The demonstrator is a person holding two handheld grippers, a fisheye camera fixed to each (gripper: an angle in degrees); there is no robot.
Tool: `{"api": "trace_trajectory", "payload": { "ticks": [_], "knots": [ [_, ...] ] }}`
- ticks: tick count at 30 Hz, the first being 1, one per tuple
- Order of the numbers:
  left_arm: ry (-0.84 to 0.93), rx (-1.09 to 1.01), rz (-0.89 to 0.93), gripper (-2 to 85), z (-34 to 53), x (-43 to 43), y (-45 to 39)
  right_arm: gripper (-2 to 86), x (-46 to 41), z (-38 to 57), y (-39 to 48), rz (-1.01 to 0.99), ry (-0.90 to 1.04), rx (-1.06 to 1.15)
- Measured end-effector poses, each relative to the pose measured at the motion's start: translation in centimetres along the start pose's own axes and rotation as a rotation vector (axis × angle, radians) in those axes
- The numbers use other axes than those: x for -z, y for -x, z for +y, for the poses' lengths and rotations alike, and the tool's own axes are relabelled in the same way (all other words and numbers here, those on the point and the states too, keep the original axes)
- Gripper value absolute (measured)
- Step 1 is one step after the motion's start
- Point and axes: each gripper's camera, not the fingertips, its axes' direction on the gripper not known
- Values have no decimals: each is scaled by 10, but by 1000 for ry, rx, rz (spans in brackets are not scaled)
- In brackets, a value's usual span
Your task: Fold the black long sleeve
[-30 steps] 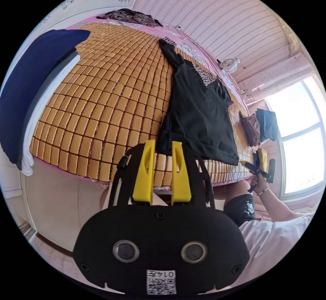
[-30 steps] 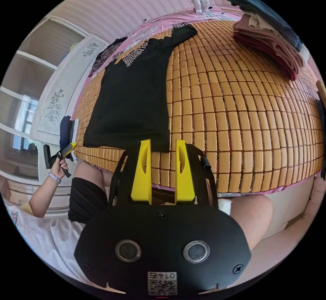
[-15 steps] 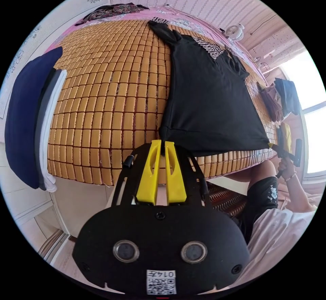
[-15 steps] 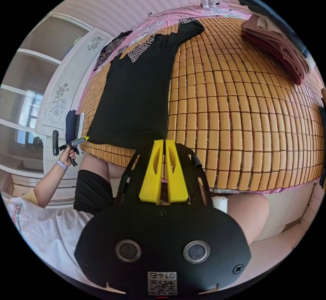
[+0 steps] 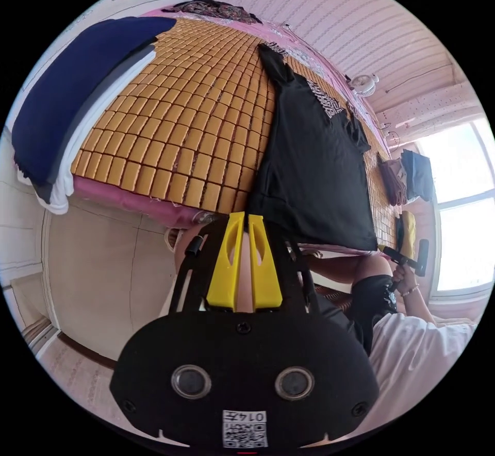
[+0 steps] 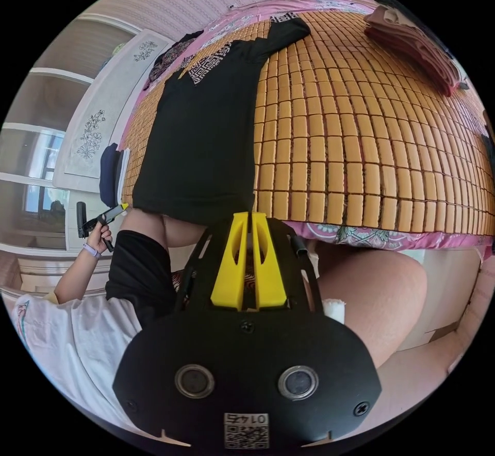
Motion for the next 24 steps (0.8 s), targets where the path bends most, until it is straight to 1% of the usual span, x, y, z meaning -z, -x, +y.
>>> {"api": "trace_trajectory", "payload": {
  "ticks": [3,6,9,12,14,16,18,22,24],
  "knots": [
    [-46,10,50,-8,4,6,4,9,9,12,-3,-7,-46,-18],
    [-74,-41,63,-9,3,12,-4,19,18,29,-8,-32,-98,-44],
    [-97,-113,71,-9,-4,12,-21,32,28,44,-13,-86,-166,-73],
    [-105,-222,97,-7,-17,4,-50,47,41,57,-12,-84,-283,-67],
    [-91,-321,120,-5,-31,-11,-80,58,49,62,-8,-34,-363,-34],
    [-80,-392,143,-4,-44,-25,-105,73,60,61,0,70,-450,32],
    [-68,-459,169,-3,-59,-40,-130,82,69,53,6,146,-487,92],
    [-50,-594,196,1,-110,-78,-192,98,89,5,15,295,-548,197],
    [-61,-637,196,1,-135,-93,-216,115,95,-32,14,305,-539,206]
  ]
}}
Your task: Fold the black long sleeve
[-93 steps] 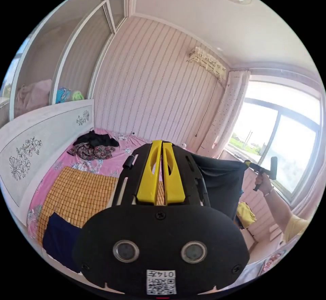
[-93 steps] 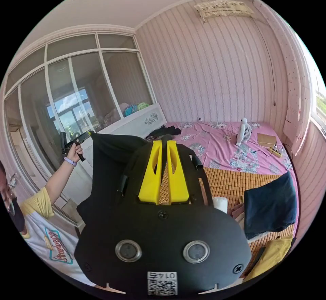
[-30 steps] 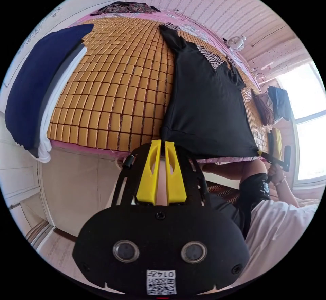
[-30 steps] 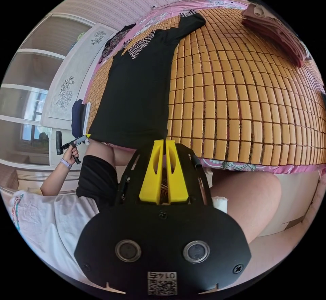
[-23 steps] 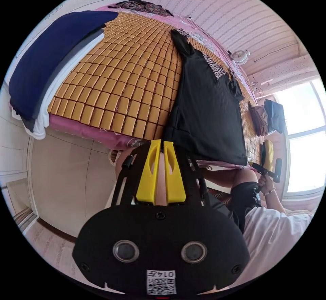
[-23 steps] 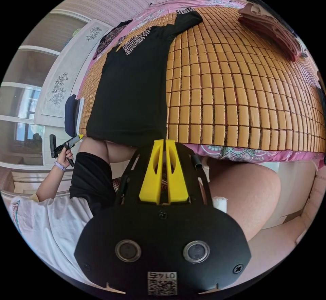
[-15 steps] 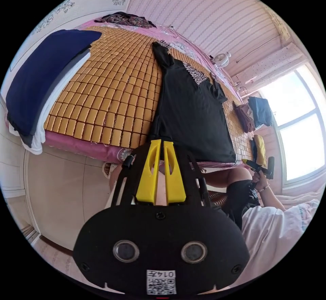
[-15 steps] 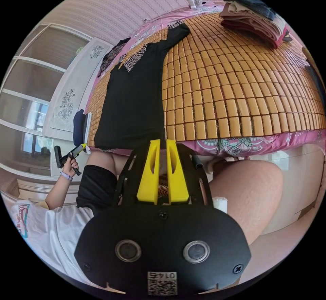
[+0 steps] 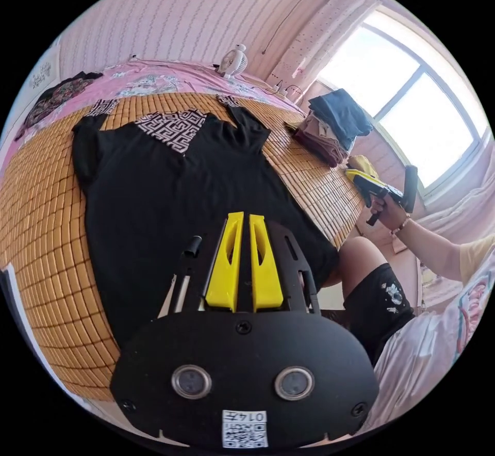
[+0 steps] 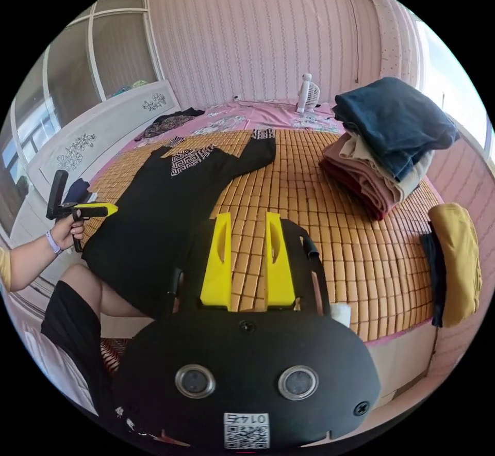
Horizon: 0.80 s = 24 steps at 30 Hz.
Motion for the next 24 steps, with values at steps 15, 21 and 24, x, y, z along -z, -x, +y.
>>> {"api": "trace_trajectory", "payload": {
  "ticks": [15,21,24],
  "knots": [
    [133,-25,-21,-10,-115,-119,44,25,-226,-203,-54,66,203,-75],
    [128,2,-34,-10,-135,-126,37,2,-136,-170,-54,-239,233,-44],
    [175,69,-32,-10,-150,-126,35,2,-60,-162,-44,-240,267,-34]
  ]
}}
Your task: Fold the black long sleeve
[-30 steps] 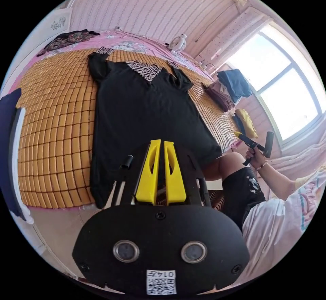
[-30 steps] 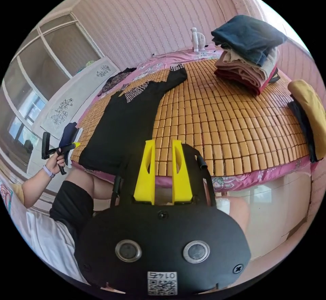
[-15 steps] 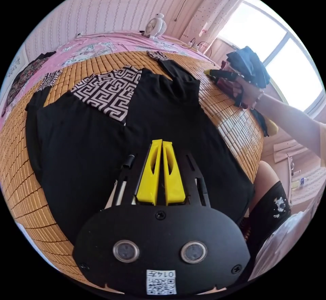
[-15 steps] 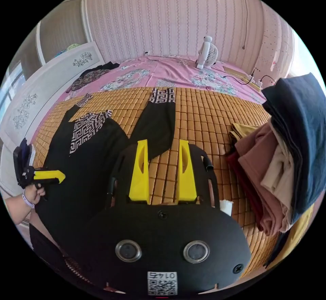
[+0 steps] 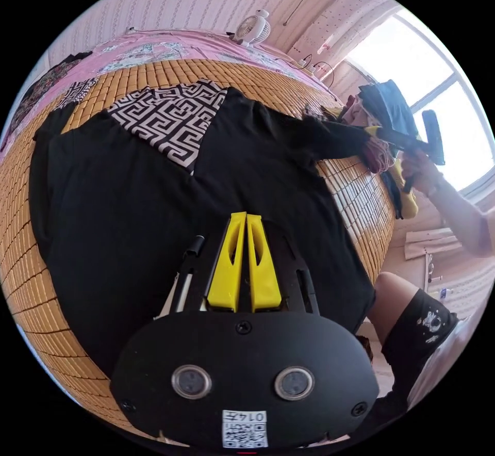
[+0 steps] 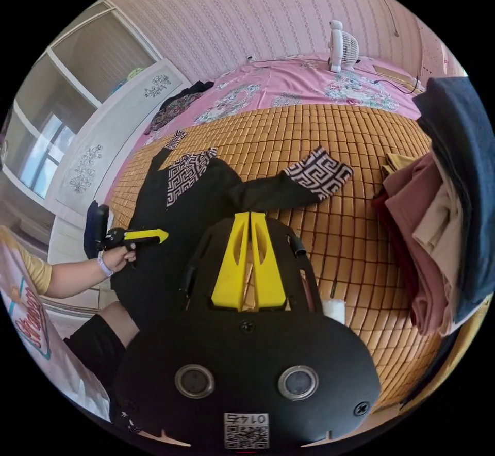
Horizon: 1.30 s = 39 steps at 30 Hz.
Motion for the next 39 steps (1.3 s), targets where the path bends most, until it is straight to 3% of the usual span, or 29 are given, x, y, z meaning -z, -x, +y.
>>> {"api": "trace_trajectory", "payload": {
  "ticks": [6,9,14,20,27,30,34,39],
  "knots": [
    [-7,16,38,-10,-38,19,-20,16,91,3,13,99,-6,-5],
    [13,-4,28,-10,-66,17,-27,42,86,1,-23,211,-43,-111],
    [12,-50,12,-9,-124,10,-40,78,67,41,-47,165,39,-271],
    [34,-80,-11,-5,-187,-23,-57,89,16,107,-46,286,282,-381],
    [129,-114,-69,-9,-236,-69,-77,4,22,128,-42,212,371,-323],
    [154,-122,-57,-10,-248,-79,-81,6,64,121,-59,190,322,-315],
    [180,-197,-92,-10,-260,-82,-94,28,132,107,-107,394,12,-445],
    [154,-223,-115,-10,-261,-81,-101,56,98,102,-113,383,61,-459]
  ]
}}
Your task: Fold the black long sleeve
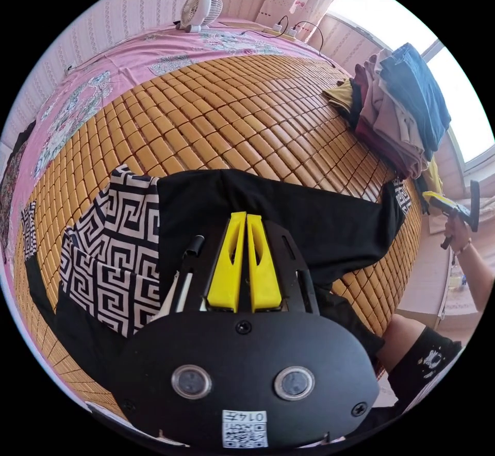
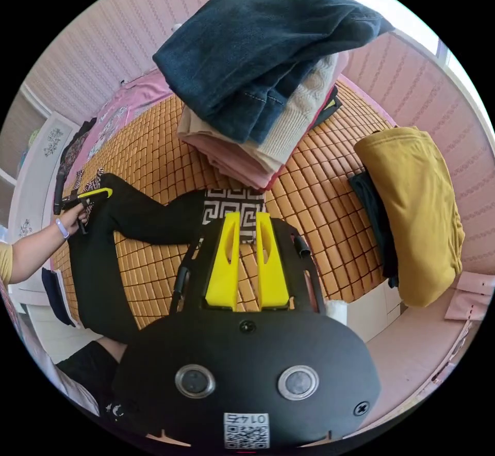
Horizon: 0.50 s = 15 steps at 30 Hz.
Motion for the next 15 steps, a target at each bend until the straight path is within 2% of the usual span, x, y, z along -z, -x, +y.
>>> {"api": "trace_trajectory", "payload": {
  "ticks": [4,6,15],
  "knots": [
    [-28,72,43,-10,2,3,6,47,-48,13,30,130,152,53],
    [-40,95,56,-10,3,4,7,30,-45,19,32,150,117,66],
    [-75,157,63,-9,11,11,8,14,-32,67,27,122,304,56]
  ]
}}
